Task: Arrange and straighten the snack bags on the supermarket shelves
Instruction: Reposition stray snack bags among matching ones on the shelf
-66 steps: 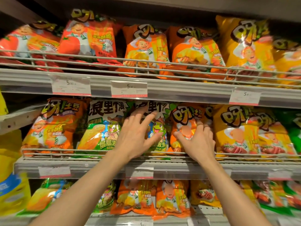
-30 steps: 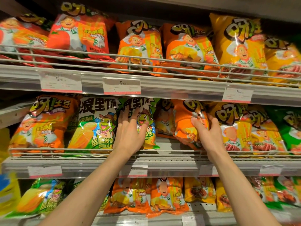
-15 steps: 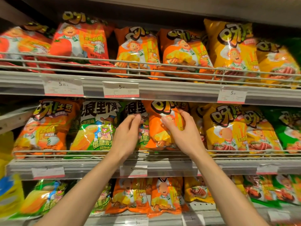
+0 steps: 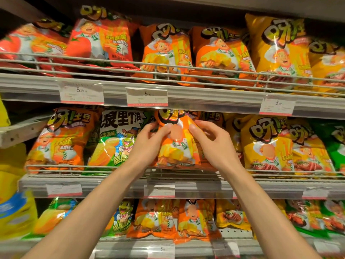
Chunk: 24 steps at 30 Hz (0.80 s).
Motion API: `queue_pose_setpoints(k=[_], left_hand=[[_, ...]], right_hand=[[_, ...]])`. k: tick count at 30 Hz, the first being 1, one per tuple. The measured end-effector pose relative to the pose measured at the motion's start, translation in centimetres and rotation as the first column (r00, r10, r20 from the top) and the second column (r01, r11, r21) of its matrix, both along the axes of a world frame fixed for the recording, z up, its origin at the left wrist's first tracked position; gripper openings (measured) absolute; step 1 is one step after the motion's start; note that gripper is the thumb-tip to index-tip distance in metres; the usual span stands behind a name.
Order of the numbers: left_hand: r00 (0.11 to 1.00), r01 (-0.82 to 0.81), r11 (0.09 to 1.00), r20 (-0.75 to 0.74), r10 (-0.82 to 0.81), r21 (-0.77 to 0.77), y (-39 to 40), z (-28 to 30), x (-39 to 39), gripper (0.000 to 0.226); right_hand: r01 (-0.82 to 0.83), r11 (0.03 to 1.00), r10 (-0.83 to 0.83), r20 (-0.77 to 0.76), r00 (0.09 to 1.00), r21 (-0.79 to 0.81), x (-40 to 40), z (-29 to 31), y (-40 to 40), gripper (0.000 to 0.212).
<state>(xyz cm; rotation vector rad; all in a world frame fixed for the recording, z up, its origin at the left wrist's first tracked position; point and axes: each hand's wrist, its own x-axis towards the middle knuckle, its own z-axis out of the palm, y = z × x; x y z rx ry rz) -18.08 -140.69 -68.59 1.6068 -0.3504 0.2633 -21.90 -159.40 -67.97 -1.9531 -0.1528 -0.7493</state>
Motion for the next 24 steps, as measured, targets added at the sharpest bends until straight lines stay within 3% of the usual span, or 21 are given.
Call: queue_pose_setpoints(k=[5, 8, 11, 15, 17, 20, 24], left_hand=[[0.997, -0.057, 0.996, 0.052, 0.053, 0.068, 2.4, -0.2, 0.0, 0.044], [0.999, -0.031, 0.987, 0.044, 0.024, 0.155, 3.2, -0.7, -0.6, 0.034], [0.998, -0.031, 0.983, 0.051, 0.023, 0.18, 4.4, -0.8, -1.3, 0.026], [0.995, -0.084, 0.992, 0.06, 0.079, 0.095, 7.6, -1.0, -1.7, 0.024], [0.995, -0.096, 0.991, 0.049, 0.092, 0.092, 9.8, -1.2, -2.0, 0.026], [0.991, -0.13, 0.985, 0.024, 0.128, 0.117, 12.8, -1.3, -2.2, 0.06], [0.98, -0.2, 0.977, 0.011, 0.199, 0.072, 16.0, -1.4, -2.4, 0.042]], right_hand=[[-0.127, 0.986, 0.141, -0.137, 0.981, 0.104, 0.7, -1.3, 1.3, 0.074], [-0.109, 0.985, 0.126, -0.127, 0.984, 0.137, 1.1, -1.9, 2.7, 0.08], [-0.099, 0.99, 0.111, -0.124, 0.986, 0.098, 1.0, -1.8, 4.4, 0.068], [-0.198, 0.977, 0.207, -0.124, 0.97, 0.083, 1.4, -1.9, 6.2, 0.055], [-0.138, 0.988, 0.132, -0.079, 0.988, -0.07, 2.1, -2.1, 6.8, 0.047], [0.009, 0.912, 0.026, 0.081, 0.996, -0.41, 3.5, -3.2, 7.3, 0.046], [0.029, 0.773, -0.026, 0.014, 1.0, -0.633, 5.1, -5.0, 7.6, 0.062]])
